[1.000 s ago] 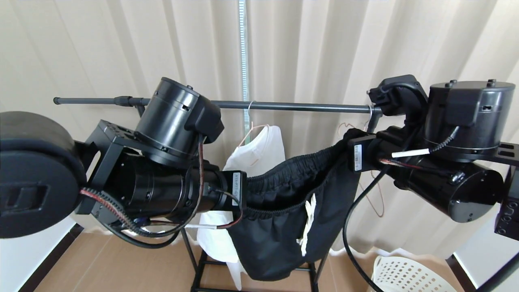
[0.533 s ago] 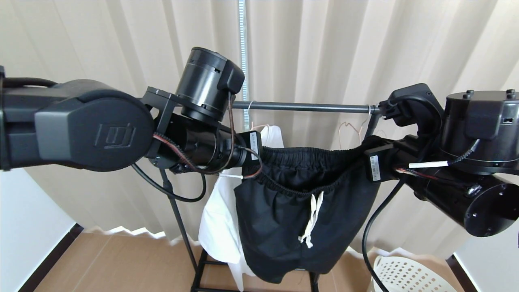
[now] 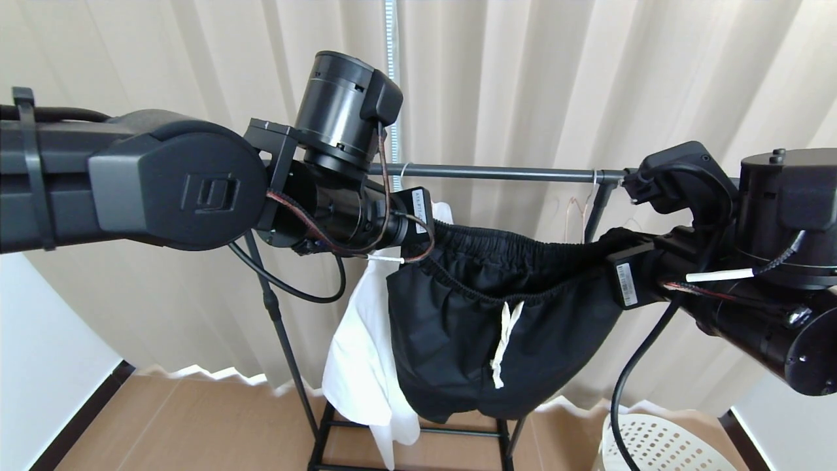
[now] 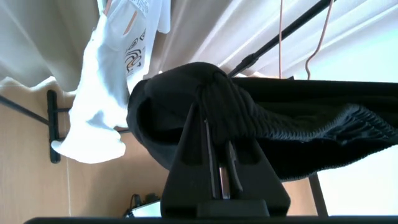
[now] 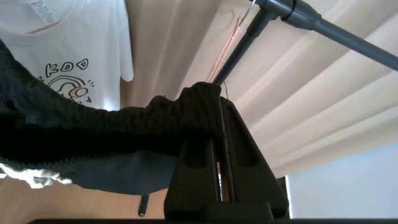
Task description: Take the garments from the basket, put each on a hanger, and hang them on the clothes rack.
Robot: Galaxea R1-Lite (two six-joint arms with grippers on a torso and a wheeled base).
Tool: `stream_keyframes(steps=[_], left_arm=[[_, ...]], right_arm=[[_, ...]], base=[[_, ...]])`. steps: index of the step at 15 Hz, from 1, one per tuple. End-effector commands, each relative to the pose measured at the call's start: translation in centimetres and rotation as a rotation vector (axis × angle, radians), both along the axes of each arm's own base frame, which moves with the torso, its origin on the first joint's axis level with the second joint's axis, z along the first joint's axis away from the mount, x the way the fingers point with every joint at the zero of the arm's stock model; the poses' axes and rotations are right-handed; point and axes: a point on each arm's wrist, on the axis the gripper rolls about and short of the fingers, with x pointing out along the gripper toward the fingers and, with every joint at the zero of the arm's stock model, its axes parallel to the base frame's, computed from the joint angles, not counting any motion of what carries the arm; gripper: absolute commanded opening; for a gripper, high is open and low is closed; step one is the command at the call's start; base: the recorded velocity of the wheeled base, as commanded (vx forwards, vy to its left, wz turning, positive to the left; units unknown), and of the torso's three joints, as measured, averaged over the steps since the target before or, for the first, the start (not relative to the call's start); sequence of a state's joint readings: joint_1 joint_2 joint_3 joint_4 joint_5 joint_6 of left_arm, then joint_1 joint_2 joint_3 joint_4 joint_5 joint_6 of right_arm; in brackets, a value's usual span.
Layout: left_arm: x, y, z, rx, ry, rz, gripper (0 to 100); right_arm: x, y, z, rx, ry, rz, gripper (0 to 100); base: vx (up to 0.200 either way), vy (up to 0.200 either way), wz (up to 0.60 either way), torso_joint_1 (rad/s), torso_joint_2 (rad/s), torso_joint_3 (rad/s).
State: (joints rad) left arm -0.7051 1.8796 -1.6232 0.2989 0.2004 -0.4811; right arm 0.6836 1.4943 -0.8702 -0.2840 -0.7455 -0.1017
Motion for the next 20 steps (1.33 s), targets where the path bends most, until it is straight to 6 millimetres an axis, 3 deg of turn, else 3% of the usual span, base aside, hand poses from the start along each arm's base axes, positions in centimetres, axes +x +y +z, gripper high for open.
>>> stream_keyframes(steps=[1, 6, 10, 11, 16, 20], left_arm=[[0.0, -0.1, 0.1, -0.004, -0.005, -0.001, 0], [-0.3, 0.1, 0.8, -0.012, -0.024, 0.008, 0], [-0.2, 0.1, 0.6, -0.010, -0.020, 0.008, 0], [-0.2, 0.1, 0.7, -0.011, -0.021, 0.008, 0], [-0.2, 0.1, 1.0, -0.018, -0.029, 0.008, 0], [-0.2, 0.0, 1.7, -0.036, -0.050, 0.006, 0]], right_arm=[[-0.1, -0.1, -0.3, -0.020, 0.013, 0.003, 0], [-0.6, -0.4, -1.2, -0.087, 0.078, 0.023, 0], [-1.4, -0.7, -1.3, -0.082, 0.147, 0.135, 0], [-1.5, -0.8, -1.3, -0.081, 0.164, 0.157, 100], [-2.2, -1.0, -2.5, -0.109, 0.271, 0.266, 100], [-3.9, -1.1, -4.6, -0.178, 0.379, 0.532, 100]], base=[[0.000, 0.000, 0.00, 0.000, 0.00, 0.000], [0.000, 0.000, 0.00, 0.000, 0.00, 0.000], [0.000, 0.000, 0.00, 0.000, 0.00, 0.000], [0.000, 0.000, 0.00, 0.000, 0.00, 0.000], [0.000, 0.000, 0.00, 0.000, 0.00, 0.000], [0.000, 0.000, 0.00, 0.000, 0.00, 0.000]])
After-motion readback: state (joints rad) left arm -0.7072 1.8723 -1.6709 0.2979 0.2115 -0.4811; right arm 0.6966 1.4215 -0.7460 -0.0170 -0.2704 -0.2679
